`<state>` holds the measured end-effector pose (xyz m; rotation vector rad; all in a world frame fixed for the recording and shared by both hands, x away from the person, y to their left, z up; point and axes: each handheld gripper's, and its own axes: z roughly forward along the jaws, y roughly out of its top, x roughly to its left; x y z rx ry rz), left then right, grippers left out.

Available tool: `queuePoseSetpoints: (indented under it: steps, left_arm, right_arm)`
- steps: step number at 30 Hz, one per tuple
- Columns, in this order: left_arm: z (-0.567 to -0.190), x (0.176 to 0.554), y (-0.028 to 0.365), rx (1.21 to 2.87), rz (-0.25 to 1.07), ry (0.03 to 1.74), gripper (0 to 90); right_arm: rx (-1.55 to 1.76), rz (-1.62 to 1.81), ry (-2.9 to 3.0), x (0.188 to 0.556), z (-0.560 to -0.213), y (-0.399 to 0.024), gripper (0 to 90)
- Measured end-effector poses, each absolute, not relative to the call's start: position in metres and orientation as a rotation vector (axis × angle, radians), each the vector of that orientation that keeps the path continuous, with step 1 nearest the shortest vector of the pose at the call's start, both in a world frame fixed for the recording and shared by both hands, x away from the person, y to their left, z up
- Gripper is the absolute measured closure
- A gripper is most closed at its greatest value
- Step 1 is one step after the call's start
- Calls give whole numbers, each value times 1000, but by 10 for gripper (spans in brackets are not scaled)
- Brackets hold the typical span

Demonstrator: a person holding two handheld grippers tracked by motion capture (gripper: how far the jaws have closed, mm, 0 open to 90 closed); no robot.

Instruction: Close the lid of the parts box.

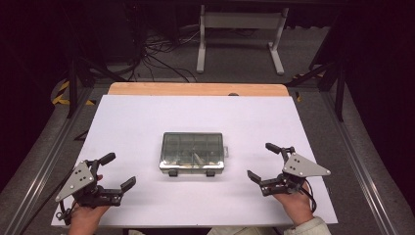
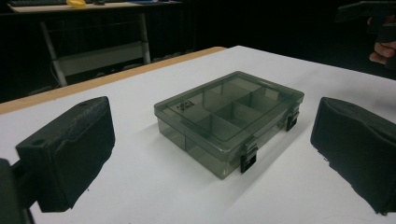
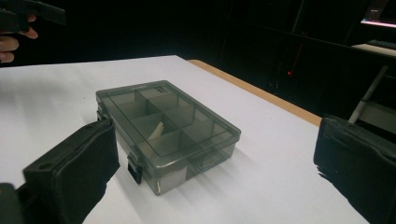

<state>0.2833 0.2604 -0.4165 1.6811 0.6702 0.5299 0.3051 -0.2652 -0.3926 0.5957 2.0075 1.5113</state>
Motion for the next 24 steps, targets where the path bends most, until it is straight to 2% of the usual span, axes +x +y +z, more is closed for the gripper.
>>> queuePoseSetpoints:
  steps: [10,15,24]
  left_arm:
    - [-439,291,269,1638,588,689,3]
    - [-440,289,269,1624,639,638,3]
    - [-442,292,271,1610,586,665,2]
  right_arm:
    - [639,1482,1964,301,-413,-281,5]
    - [650,1486,2008,305,-422,-281,2]
    - [659,1518,1992,308,-426,-283,0]
